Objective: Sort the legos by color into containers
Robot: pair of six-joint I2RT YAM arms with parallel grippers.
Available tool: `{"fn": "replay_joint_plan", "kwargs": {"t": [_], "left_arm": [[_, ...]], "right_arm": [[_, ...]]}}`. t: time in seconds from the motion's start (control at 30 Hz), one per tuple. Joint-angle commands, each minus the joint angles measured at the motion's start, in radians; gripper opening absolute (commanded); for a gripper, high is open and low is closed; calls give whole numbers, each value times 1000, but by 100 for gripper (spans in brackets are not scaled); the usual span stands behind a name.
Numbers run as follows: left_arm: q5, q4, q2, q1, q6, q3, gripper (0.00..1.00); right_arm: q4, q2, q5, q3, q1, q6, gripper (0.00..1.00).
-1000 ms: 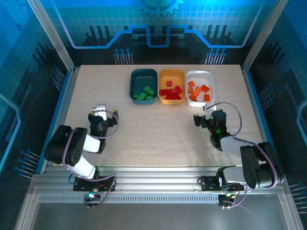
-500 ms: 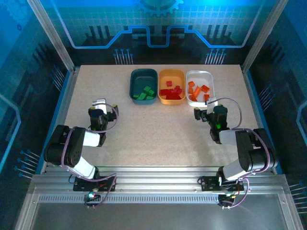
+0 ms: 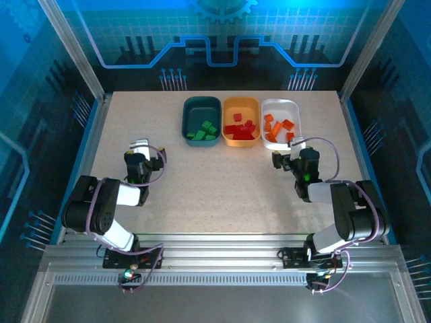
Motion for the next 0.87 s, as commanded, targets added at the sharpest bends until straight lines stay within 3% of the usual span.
{"fn": "replay_joint_plan", "kwargs": {"t": [0.0,0.83], "left_arm": [[22,1,-14,11,-16,8,99],[32,-4,-15,13,-16,9,99]], "right_arm": [[7,2,-8,13,-8,10,100],[8,1,-11,13,-8,11,100]]}}
